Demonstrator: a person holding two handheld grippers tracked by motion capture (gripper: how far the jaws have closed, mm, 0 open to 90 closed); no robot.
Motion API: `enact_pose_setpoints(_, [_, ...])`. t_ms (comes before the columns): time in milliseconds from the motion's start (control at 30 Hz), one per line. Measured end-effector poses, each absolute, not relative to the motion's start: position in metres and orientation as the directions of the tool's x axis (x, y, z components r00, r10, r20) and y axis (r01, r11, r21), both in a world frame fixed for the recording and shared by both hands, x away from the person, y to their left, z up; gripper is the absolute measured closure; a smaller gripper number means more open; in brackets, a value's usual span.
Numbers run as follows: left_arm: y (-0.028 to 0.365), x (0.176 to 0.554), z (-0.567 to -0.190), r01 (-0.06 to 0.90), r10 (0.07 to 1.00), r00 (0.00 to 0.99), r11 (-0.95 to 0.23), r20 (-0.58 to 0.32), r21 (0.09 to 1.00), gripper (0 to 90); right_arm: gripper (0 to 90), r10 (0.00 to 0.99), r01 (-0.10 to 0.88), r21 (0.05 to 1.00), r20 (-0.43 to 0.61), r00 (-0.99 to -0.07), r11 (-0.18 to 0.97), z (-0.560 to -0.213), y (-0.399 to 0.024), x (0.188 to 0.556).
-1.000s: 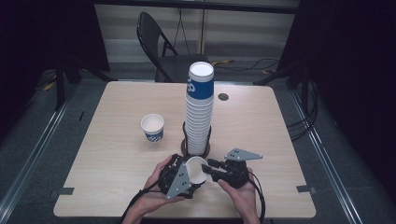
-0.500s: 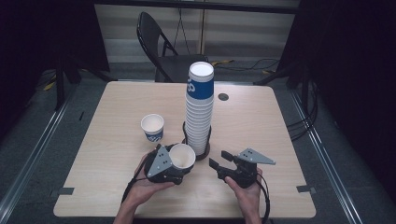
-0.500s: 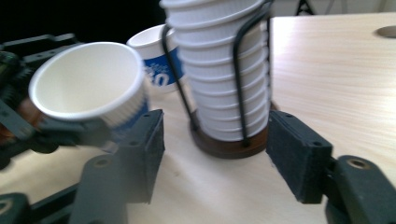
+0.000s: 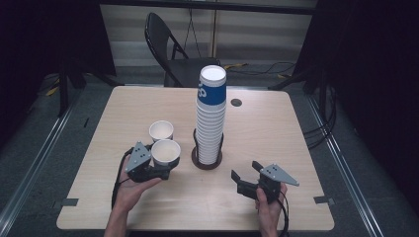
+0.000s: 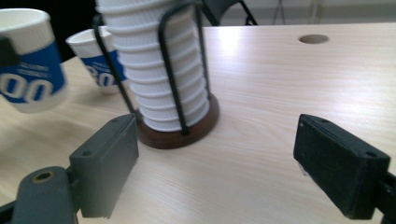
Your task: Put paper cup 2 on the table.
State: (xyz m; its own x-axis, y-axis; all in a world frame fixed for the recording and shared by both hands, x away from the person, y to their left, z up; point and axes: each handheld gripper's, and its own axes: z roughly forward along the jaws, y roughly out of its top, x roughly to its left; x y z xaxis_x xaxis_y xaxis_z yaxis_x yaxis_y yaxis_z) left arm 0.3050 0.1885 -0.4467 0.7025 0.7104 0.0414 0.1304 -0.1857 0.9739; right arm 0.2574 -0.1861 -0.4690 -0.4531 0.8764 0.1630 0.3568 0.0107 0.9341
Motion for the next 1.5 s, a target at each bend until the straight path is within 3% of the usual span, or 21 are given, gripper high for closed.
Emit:
enact_pose_setpoints(233, [0.214, 0.311, -0.452, 0.159, 0.777, 0.629, -0.117, -0.009, 0.98, 18.2, 13.5, 0.919, 0.324, 0.946, 0.129, -0.372, -0.002, -0.479, -0.191, 0.259])
enact_pose_setpoints(533, [0.223, 0.322, -0.47, 0.216, 0.825, 0.563, -0.091, -0.048, 0.972, 17.5, 13.6, 0.924, 0.305, 0.952, 0.119, -0.364, -0.002, -0.49, -0.189, 0.26])
enact_pose_setpoints(1300, [0.22, 0.311, -0.489, 0.264, 0.825, 0.562, -0.109, -0.061, 0.958, 16.5, 13.5, 0.921, 0.269, 0.963, 0.114, -0.373, -0.01, -0.495, -0.187, 0.26])
enact_pose_setpoints(1500, [0.218, 0.31, -0.49, 0.34, 0.817, 0.571, -0.15, -0.077, 0.928, 15.7, 13.5, 0.92, 0.268, 0.963, 0.113, -0.376, -0.008, -0.495, -0.187, 0.26])
